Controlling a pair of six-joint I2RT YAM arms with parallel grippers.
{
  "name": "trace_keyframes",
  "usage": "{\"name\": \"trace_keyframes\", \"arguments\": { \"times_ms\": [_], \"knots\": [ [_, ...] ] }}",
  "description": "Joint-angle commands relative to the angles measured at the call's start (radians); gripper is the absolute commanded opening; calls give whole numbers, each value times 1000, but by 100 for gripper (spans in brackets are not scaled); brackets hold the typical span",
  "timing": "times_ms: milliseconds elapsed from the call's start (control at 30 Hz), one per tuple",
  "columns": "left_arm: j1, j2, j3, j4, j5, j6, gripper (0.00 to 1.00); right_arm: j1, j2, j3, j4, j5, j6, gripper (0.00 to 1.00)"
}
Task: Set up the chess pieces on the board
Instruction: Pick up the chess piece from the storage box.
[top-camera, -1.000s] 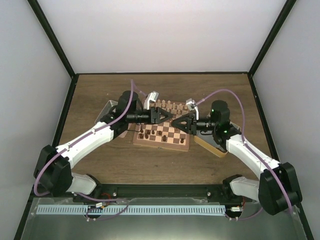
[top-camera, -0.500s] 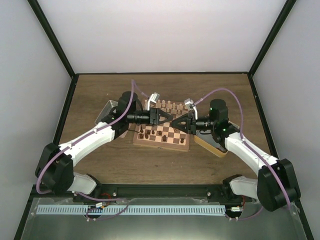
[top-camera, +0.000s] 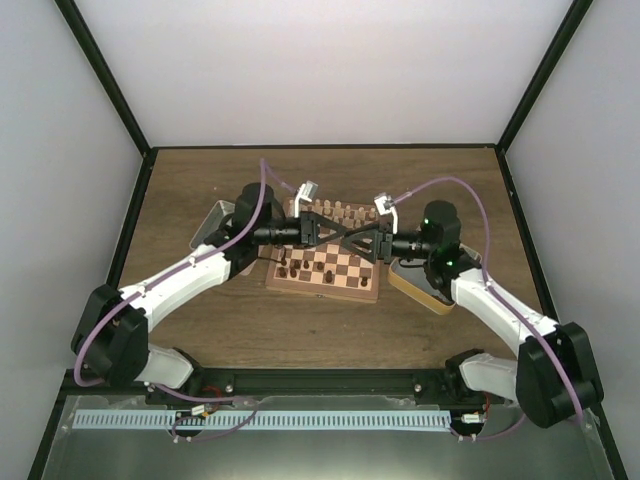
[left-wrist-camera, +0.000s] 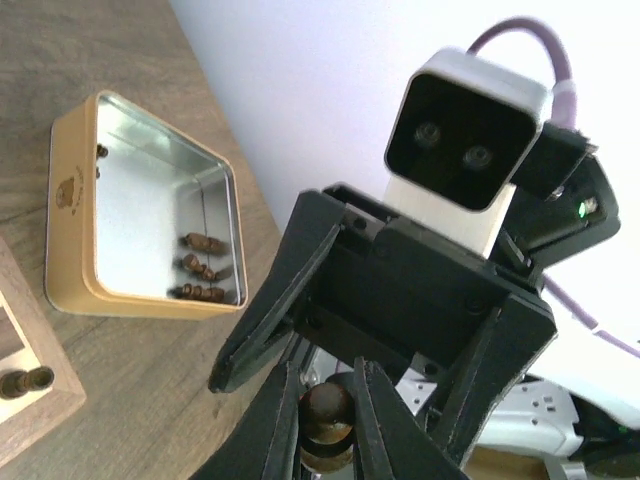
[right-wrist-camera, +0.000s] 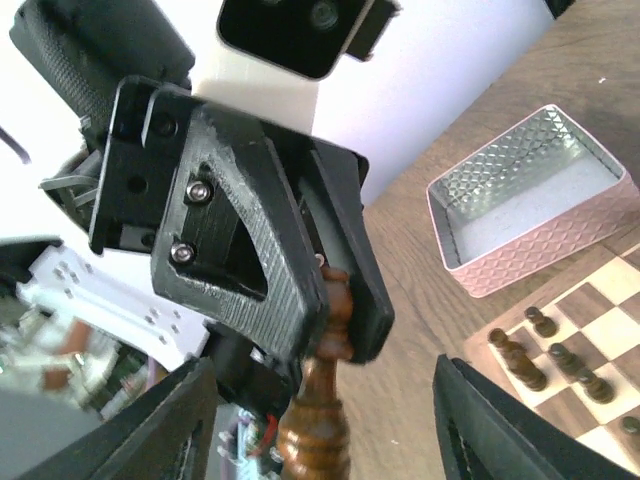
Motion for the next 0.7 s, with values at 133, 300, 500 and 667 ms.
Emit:
{"name": "trace_keyframes", "arguments": {
  "times_ms": [133,300,500,667],
  "knots": [
    [1,-72,-28,196,-145,-142,4,6,-105,-199,400,265,557,68],
    [1,-83,-41,248,-202,-209,4,7,-105,-263,638,261,768,68],
    [1,-73,-96,388,-223,-349,4,9,-120,-239,633,309,837,65],
    [1,-64,-104,416,-231,-381,4,16,-101,-245,681,321,872,66]
  ]
}}
